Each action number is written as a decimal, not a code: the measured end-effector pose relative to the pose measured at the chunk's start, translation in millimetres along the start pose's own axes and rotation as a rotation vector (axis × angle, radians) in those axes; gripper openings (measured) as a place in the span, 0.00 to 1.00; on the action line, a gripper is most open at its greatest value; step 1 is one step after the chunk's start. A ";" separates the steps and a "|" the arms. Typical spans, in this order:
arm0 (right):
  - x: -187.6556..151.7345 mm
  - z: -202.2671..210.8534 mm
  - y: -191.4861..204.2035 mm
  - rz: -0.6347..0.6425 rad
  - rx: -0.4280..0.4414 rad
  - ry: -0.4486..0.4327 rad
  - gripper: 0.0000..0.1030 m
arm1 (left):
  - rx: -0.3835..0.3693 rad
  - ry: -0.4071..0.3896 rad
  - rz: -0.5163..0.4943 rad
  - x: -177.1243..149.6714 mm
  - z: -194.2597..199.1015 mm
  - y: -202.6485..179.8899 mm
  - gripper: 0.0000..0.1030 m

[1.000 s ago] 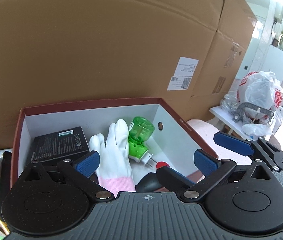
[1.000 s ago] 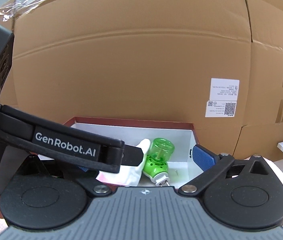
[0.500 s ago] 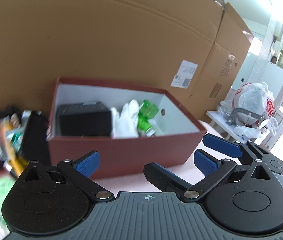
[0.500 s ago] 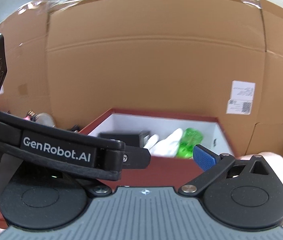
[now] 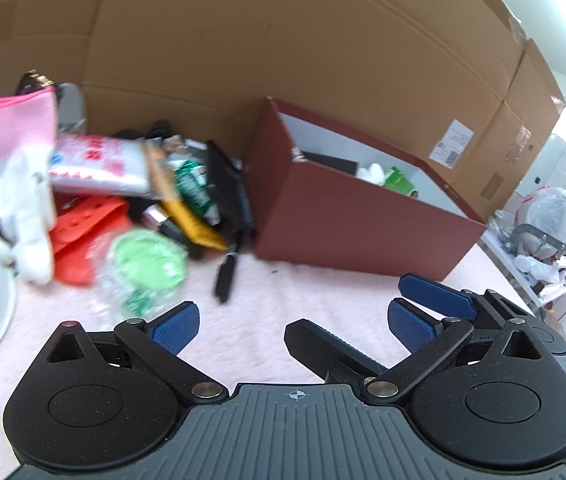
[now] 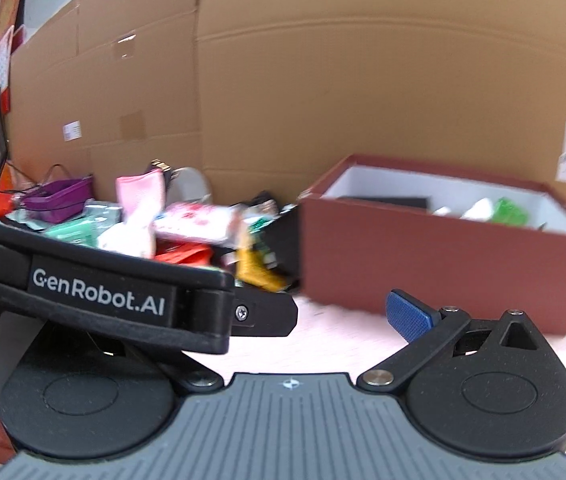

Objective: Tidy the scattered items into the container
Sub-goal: 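Withdraw the left gripper from the container toward the green bagged item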

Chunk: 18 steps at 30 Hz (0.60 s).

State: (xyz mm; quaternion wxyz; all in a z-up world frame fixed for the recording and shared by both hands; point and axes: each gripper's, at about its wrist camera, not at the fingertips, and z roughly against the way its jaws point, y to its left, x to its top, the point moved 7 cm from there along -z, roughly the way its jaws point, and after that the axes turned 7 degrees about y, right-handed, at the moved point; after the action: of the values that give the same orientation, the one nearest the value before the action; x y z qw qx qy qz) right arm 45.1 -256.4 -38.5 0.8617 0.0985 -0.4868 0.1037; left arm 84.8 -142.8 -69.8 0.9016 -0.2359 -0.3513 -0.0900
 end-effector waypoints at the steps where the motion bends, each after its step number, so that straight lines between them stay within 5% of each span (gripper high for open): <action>1: -1.7 -2.4 6.6 -0.003 0.014 0.008 1.00 | 0.004 0.000 0.010 -3.2 3.8 6.5 1.00; 18: -25.3 -44.8 78.1 0.027 -0.011 0.121 1.00 | 0.050 -0.014 0.104 -20.7 30.9 85.6 1.00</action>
State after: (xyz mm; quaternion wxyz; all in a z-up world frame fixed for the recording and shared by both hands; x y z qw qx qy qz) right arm 47.5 -171.5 -77.6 0.8886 0.0806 -0.4358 0.1184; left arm 79.4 -53.1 -95.0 0.9083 -0.2316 -0.3468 -0.0326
